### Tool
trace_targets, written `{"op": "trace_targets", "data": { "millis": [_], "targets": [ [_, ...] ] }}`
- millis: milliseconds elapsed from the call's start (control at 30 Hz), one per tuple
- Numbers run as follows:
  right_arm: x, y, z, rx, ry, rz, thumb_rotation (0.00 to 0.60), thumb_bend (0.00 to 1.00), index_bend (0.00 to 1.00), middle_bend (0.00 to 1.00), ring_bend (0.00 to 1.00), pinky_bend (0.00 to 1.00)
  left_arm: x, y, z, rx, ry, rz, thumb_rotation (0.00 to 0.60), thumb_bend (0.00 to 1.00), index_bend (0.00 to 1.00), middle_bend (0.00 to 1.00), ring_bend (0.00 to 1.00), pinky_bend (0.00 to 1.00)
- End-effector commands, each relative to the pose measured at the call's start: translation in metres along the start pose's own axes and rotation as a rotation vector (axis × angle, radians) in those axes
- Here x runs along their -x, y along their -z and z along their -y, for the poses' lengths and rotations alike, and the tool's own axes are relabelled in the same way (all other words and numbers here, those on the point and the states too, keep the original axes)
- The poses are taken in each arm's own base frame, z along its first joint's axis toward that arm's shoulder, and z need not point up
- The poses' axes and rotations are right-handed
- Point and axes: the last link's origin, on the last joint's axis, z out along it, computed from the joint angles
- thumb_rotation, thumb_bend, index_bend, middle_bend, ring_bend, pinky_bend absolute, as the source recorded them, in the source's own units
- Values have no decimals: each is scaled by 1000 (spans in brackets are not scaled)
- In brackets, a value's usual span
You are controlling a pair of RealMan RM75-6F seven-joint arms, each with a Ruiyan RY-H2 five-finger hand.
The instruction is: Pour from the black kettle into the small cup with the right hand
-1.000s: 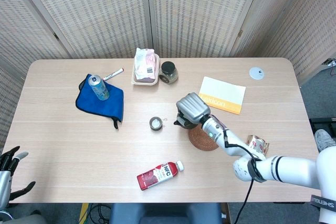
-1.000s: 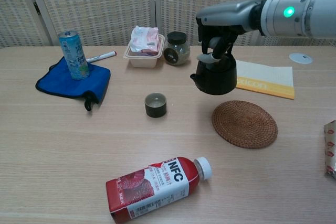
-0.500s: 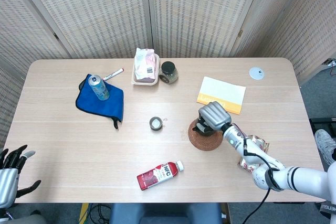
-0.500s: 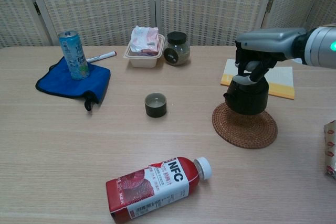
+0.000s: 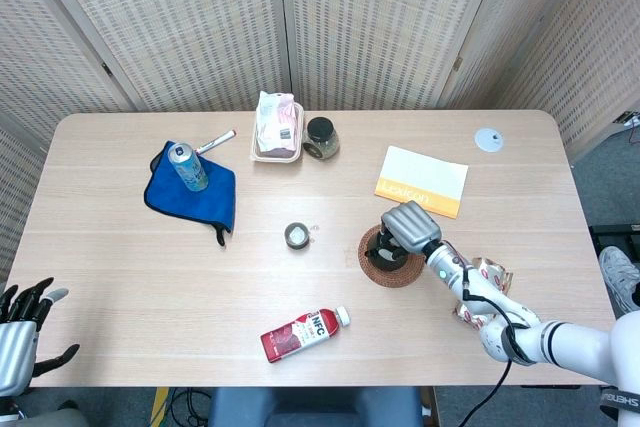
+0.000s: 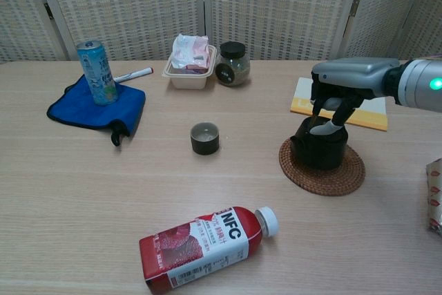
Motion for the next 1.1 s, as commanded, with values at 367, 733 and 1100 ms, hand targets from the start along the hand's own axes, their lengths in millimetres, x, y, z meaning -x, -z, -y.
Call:
{"op": "trace_targets", "data": {
  "millis": [367, 733, 1100],
  "targets": [
    [2, 1, -2, -5, 18, 9, 496, 0, 1000, 997, 917, 435, 2, 0, 0, 0, 1, 5, 600, 135, 232, 106, 131, 3],
    [10, 2, 0, 0, 75, 32, 496, 0, 986, 952, 875, 369, 3, 0, 0, 1, 4, 7, 600, 135, 232, 106, 131, 3],
    [13, 6, -1, 14, 125, 48, 496, 0, 726, 750, 697, 330, 4, -1, -1, 3, 6, 9, 600, 135, 232, 107, 131, 3]
  ]
}}
